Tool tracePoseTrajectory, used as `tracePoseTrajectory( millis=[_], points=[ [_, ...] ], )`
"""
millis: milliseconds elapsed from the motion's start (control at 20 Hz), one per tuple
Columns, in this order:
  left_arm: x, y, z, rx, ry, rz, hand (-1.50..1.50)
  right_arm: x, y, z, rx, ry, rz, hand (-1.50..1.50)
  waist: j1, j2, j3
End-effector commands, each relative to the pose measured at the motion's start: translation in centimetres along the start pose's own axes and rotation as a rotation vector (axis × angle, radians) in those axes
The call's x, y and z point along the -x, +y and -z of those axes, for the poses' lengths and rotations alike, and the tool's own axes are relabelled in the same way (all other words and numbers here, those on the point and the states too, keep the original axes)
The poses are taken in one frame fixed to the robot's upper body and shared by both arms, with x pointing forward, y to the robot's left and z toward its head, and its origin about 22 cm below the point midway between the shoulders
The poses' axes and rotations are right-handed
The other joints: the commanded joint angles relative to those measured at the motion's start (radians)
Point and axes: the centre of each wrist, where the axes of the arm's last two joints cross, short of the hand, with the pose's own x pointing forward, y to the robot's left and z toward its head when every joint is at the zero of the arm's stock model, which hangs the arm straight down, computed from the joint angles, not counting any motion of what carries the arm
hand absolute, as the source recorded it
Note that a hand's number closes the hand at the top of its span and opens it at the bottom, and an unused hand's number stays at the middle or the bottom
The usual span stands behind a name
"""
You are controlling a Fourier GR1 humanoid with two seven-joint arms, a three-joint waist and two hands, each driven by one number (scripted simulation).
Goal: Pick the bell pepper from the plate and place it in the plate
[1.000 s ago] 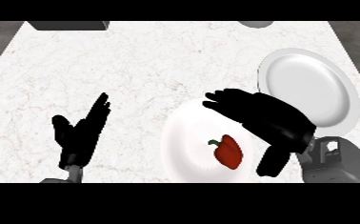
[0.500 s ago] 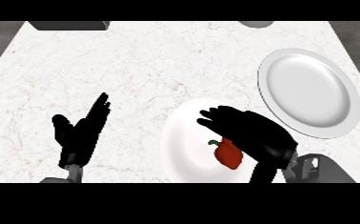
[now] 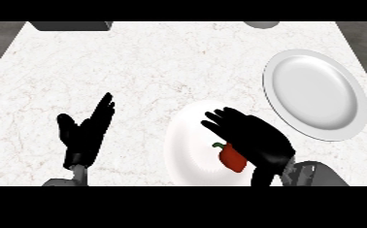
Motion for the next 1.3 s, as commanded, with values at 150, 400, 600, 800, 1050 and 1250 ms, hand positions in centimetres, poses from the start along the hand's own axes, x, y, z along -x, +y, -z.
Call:
tracePoseTrajectory(
  millis=[150, 400, 600, 800, 1050, 1250],
  points=[
    [1.1, -0.8, -0.2, -0.004, 0.075, 0.004, 0.00, 1.0, 1.7, 2.0, -0.020, 0.019, 0.010, -1.50, 0.001, 0.008, -0.007],
    [2.0, -0.7, -1.1, 0.017, 0.074, 0.016, 0.00, 1.1, 3.5, 3.8, -0.060, 0.017, -0.053, -1.50, 0.004, 0.008, -0.007],
    [0.1, -0.2, -0.2, 0.025, 0.075, -0.009, 0.00, 0.2, 2.5, 2.8, -0.134, -0.032, -0.156, 1.50, 0.002, 0.007, -0.007],
    [0.7, -0.7, -1.2, 0.022, 0.061, 0.003, 0.00, 1.9, 3.4, 2.1, -0.063, -0.048, -0.181, 1.50, 0.000, 0.006, -0.007],
    [0.8, 0.9, -1.5, 0.000, 0.100, 0.003, 0.00, -1.0, 4.9, 2.4, -0.003, 0.033, -0.133, 1.50, -0.004, 0.004, -0.007],
    [2.1, 1.1, -1.5, -0.042, 0.088, -0.001, 0.00, -4.7, 7.3, 1.1, 0.102, 0.314, 0.117, 1.50, -0.061, -0.007, -0.009]
  ],
)
